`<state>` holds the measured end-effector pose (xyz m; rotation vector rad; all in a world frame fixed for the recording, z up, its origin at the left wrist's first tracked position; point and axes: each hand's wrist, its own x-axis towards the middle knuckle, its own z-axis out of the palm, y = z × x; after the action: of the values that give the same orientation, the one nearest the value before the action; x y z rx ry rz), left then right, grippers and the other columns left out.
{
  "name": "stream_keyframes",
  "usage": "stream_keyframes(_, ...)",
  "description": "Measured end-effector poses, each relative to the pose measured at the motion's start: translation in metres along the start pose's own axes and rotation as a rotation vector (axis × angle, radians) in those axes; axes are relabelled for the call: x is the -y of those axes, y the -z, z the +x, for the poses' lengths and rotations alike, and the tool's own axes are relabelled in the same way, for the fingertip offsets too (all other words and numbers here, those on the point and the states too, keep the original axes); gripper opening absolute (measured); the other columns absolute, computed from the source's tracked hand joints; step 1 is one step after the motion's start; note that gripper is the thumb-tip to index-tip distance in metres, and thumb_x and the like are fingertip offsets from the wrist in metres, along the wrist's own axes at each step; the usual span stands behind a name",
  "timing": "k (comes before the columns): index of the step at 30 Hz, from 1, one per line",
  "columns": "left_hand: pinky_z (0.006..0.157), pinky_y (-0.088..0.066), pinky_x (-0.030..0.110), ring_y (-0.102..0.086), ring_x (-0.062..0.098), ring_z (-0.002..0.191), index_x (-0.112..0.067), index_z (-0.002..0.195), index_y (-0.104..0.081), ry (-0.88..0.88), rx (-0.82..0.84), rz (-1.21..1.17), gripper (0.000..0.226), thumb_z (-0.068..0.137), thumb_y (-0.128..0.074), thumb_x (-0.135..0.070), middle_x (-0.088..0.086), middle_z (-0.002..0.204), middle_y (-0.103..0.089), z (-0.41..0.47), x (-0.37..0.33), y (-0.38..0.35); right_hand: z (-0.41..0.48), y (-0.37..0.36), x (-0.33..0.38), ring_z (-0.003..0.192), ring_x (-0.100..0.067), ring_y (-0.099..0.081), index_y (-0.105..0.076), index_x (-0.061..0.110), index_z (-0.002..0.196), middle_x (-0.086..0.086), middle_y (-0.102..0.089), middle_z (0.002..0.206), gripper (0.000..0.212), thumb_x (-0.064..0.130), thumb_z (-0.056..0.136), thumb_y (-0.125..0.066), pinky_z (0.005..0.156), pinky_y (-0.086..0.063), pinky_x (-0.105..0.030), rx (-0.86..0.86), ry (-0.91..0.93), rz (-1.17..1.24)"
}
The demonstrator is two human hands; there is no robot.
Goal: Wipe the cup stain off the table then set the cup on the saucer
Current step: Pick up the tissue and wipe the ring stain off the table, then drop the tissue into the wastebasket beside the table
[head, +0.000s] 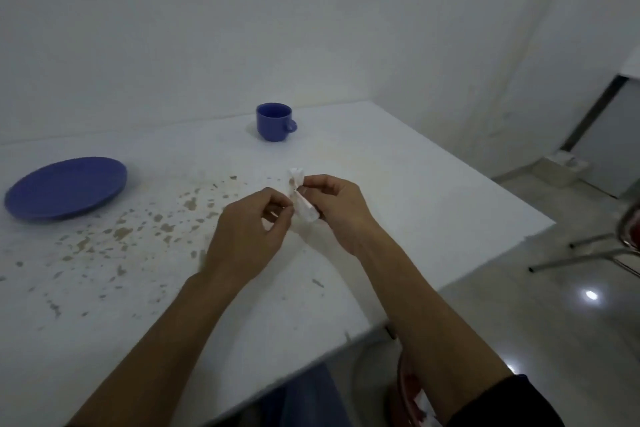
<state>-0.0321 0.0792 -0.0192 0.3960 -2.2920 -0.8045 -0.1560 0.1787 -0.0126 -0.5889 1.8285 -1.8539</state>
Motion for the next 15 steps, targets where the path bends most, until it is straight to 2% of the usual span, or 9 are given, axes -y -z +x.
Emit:
stream_keyframes(6, 0.078, -0.050, 0.028, -0.059, 0.008, 0.083, -0.022, 0.097, -0.067, -0.238, 0.236, -0.101, 0.014, 0.089, -0.058, -0.030, -0.007, 0.092, -0.068, -0.034, -0.089, -0.076, -0.064, 0.109, 0.001, 0.086, -0.026, -0.066, -0.072, 0.008, 0.098, -0.014, -0.072, 0.096, 0.014, 0.009, 0.085, -0.067, 0.081, -0.055, -0.040, -0.308, 0.043, 0.053)
stream_keyframes(10, 0.084, -0.047, 0.027, -0.056, 0.013, 0.096, -0.021, 0.105, -0.065, -0.367, 0.347, -0.162, 0.021, 0.089, -0.056, -0.030, -0.003, 0.105, -0.066, -0.064, -0.144, -0.126, -0.117, 0.182, -0.008, 0.101, -0.033, -0.068, -0.071, 0.007, 0.102, -0.014, -0.073, 0.103, 0.018, 0.010, 0.084, -0.068, 0.089, -0.056, -0.048, -0.551, 0.033, 0.097)
stream_keyframes(13, 0.092, -0.046, 0.033, -0.052, 0.016, 0.108, -0.021, 0.117, -0.058, -0.410, 0.398, -0.123, 0.032, 0.087, -0.059, -0.032, -0.001, 0.119, -0.060, -0.081, -0.167, -0.155, -0.155, 0.217, -0.020, 0.098, -0.031, -0.069, -0.070, 0.005, 0.104, -0.015, -0.072, 0.103, 0.020, 0.009, 0.085, -0.067, 0.085, -0.058, -0.043, -0.666, 0.029, 0.130)
stream_keyframes(15, 0.104, -0.038, 0.040, -0.042, 0.022, 0.126, -0.020, 0.130, -0.046, -0.421, 0.442, -0.012, 0.049, 0.085, -0.059, -0.034, 0.003, 0.137, -0.049, -0.091, -0.170, -0.170, -0.176, 0.229, -0.031, 0.096, -0.028, -0.069, -0.069, 0.004, 0.106, -0.014, -0.072, 0.102, 0.022, 0.009, 0.084, -0.067, 0.081, -0.058, -0.037, -0.728, 0.018, 0.102)
